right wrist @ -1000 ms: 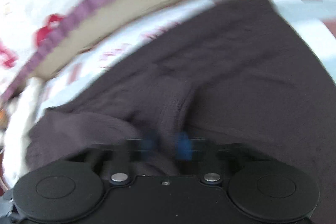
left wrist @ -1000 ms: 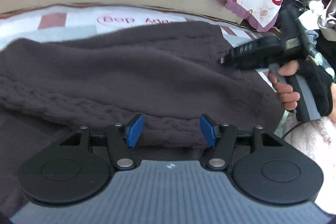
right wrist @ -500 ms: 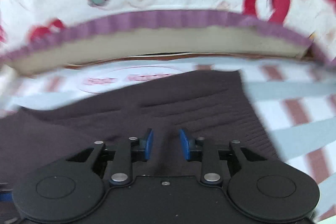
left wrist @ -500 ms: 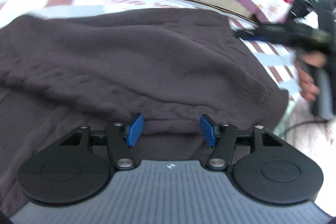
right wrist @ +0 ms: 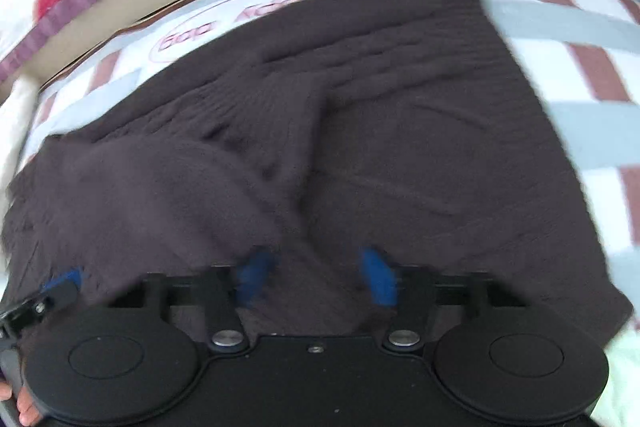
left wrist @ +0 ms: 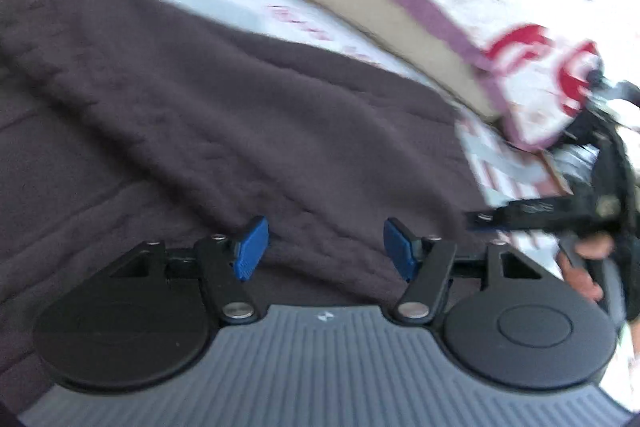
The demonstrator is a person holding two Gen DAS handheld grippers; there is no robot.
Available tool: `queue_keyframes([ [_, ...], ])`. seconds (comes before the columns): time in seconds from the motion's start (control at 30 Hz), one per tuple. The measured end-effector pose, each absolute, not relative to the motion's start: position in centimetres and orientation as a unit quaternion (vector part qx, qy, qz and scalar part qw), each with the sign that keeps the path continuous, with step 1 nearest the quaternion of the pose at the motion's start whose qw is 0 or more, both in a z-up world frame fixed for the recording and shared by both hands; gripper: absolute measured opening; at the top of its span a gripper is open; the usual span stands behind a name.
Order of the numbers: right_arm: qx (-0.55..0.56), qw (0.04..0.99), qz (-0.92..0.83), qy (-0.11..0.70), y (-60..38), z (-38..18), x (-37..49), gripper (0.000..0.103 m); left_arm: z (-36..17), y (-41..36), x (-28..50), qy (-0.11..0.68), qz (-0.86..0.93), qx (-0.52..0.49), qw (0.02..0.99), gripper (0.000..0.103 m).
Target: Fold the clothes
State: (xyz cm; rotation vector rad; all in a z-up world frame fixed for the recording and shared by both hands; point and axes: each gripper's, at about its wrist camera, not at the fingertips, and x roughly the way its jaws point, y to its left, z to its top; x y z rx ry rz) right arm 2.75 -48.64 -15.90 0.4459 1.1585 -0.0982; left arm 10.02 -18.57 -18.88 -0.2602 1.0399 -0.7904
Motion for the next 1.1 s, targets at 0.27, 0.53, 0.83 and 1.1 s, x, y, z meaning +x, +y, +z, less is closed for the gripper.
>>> queue_keyframes([
  [0.27, 0.128, 0.844, -0.059, 0.517, -47.5, -13.9, 2.4, 0.000, -18.9, -19.1, 9.5, 0.486, -0.382, -0.057, 0.784, 0.003],
  [0.53, 0.190, 0.825, -0.052, 0.530, -48.3, -16.0, 3.4, 0.073, -19.1, -18.4, 9.3, 0.489, -0.368, -0.060, 0.788, 0.005],
  [0.83, 0.100, 0.830, -0.089, 0.541, -46.4, -16.0, 4.5, 0.016, -19.5, -17.1, 9.3, 0.494, -0.366, -0.079, 0.784, 0.005],
  [1.1, 0.009, 0.859, -0.147, 0.491, -42.5, -13.3, 3.0, 0.050, -17.4, -14.2, 8.3, 0.474, -0.333, -0.081, 0.811, 0.046],
])
